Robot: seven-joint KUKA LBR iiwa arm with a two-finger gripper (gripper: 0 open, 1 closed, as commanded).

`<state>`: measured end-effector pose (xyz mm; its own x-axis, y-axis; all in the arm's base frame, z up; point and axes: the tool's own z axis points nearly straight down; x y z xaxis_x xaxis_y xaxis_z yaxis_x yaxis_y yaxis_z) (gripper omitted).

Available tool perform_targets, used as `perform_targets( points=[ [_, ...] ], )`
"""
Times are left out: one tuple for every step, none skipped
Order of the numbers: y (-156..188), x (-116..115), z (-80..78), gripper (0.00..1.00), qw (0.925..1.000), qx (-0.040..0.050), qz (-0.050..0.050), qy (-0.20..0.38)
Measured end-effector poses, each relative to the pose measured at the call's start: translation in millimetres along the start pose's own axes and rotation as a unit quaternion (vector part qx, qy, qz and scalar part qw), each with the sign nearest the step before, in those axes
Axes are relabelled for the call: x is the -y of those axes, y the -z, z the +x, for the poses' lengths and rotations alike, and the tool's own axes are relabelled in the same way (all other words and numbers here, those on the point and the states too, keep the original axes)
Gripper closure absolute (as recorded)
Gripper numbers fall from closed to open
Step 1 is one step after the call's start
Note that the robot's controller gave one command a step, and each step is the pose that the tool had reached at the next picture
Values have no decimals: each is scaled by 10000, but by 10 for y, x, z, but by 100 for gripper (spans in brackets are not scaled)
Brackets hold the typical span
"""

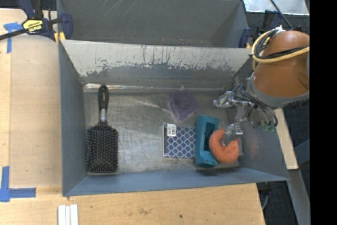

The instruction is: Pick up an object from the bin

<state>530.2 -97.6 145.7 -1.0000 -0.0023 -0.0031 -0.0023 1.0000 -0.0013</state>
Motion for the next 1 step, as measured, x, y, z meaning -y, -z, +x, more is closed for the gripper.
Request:
perform_targets(
  points=[
    [0,0,0,0,10000,0,0,1]
  ],
)
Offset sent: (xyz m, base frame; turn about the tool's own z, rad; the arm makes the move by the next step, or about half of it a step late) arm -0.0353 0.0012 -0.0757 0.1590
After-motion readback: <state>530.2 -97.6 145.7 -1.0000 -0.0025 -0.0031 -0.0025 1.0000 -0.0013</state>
